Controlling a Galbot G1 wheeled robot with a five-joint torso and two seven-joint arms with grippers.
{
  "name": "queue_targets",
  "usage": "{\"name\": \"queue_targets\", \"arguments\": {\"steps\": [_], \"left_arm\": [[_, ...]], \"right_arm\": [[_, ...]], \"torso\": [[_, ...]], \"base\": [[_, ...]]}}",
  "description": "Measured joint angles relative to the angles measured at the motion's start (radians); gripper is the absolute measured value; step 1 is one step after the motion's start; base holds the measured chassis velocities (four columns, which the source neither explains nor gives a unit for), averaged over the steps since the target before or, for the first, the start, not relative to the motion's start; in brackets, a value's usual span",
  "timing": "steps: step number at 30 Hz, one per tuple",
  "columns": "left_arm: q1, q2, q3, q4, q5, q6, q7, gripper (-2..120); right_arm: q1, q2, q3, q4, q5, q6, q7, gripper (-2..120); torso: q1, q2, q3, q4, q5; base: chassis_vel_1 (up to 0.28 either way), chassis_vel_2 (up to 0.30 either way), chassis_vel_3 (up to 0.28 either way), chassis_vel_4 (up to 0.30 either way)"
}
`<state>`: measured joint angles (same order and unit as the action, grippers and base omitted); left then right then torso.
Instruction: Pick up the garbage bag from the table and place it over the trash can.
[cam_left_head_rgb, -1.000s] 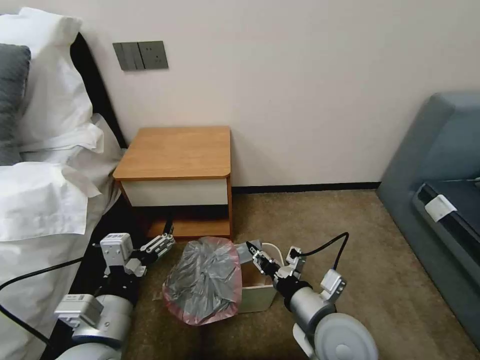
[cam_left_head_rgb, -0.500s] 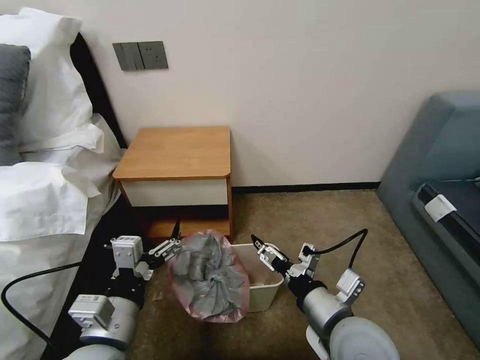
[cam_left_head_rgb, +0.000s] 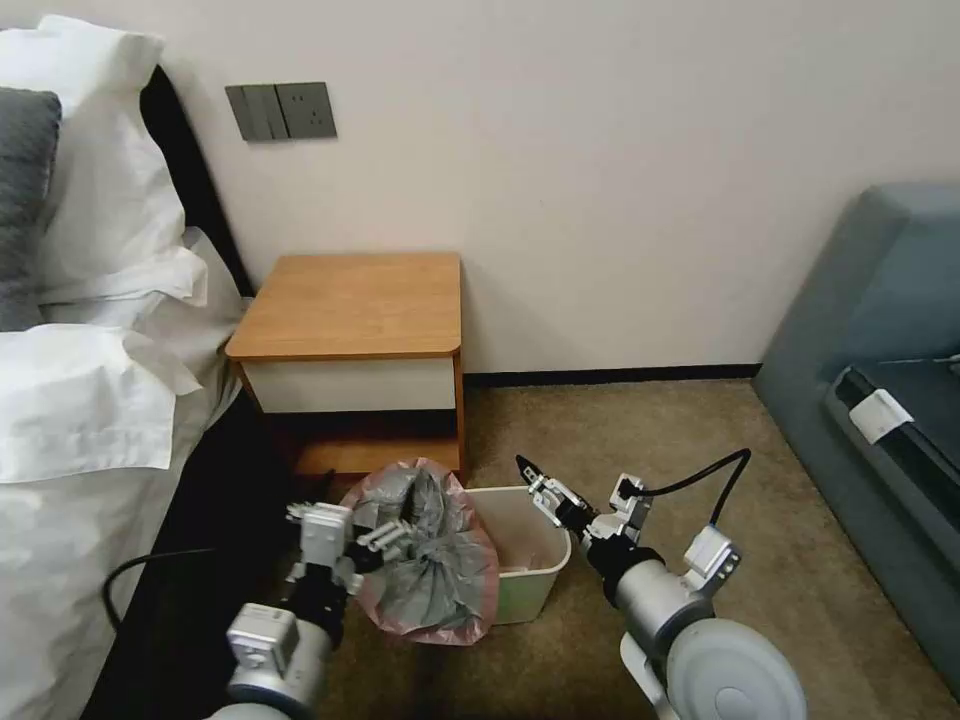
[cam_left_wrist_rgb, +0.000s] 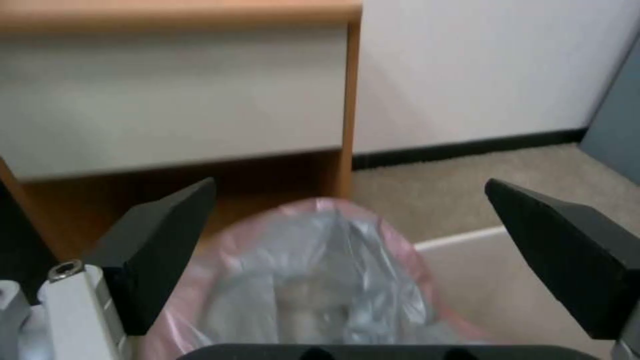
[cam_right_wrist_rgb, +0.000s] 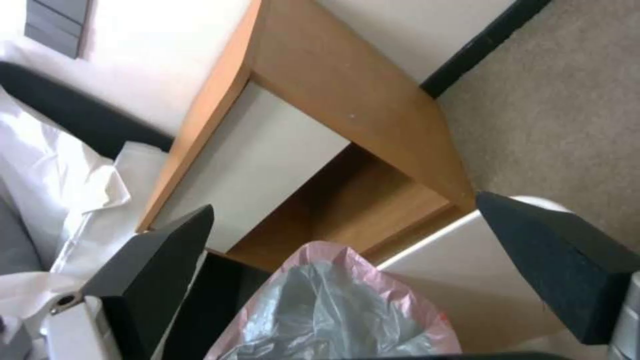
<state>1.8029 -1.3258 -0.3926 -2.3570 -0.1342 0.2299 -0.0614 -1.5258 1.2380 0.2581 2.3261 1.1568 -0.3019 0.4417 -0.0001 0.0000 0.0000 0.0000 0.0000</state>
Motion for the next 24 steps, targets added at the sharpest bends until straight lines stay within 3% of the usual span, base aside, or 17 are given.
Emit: {"name": "queue_targets", "arguments": {"steps": [6, 9, 11, 12, 18, 20, 24], "left_arm": [[-0.031, -0.012, 0.044, 0.042, -0.01, 0.075, -0.061, 100], [-0.034, -0.017, 0.065, 0.042, -0.035, 0.132, -0.143, 98], [-0.034, -0.017, 0.065, 0.042, -0.035, 0.132, -0.143, 98], [-0.035, -0.017, 0.071, 0.043, -0.059, 0.164, -0.195, 98], [-0.045, -0.016, 0.07, 0.046, -0.109, 0.199, -0.236, 96], [-0.053, -0.016, 0.068, 0.06, -0.122, 0.204, -0.236, 83], [-0.064, -0.017, 0.067, 0.078, -0.131, 0.204, -0.24, 72]], "right_arm": [[-0.002, -0.005, 0.024, -0.003, 0.018, -0.004, 0.026, 100], [0.004, 0.001, 0.018, -0.013, 0.018, -0.001, 0.031, 100], [0.004, 0.001, 0.018, -0.013, 0.018, -0.001, 0.031, 100], [0.007, 0.009, 0.011, -0.018, 0.015, 0.0, 0.032, 100], [0.006, 0.019, 0.004, -0.025, -0.001, 0.002, 0.032, 100], [-0.001, 0.027, 0.003, -0.024, -0.011, 0.005, 0.032, 100], [-0.008, 0.028, 0.007, -0.019, -0.016, 0.007, 0.032, 100]], "torso": [[0.0, 0.0, 0.0, -0.0001, 0.0001], [0.0, 0.0, 0.0, 0.0, 0.0001], [0.0, 0.0, 0.0, 0.0, 0.0001], [0.0, 0.0, 0.0, 0.0001, 0.0001], [0.0, 0.0, 0.0, 0.0, 0.0001], [0.0, 0.0, 0.0, 0.0, 0.0], [0.0, 0.0, 0.0, 0.0, 0.0]], "base": [[0.0, 0.0, 0.0, 0.0], [0.0, 0.0, 0.0, 0.0], [0.0, 0.0, 0.0, 0.0], [0.0, 0.0, 0.0, 0.0], [0.0, 0.0, 0.0, 0.0], [0.0, 0.0, 0.0, 0.0], [0.0, 0.0, 0.0, 0.0]]}}
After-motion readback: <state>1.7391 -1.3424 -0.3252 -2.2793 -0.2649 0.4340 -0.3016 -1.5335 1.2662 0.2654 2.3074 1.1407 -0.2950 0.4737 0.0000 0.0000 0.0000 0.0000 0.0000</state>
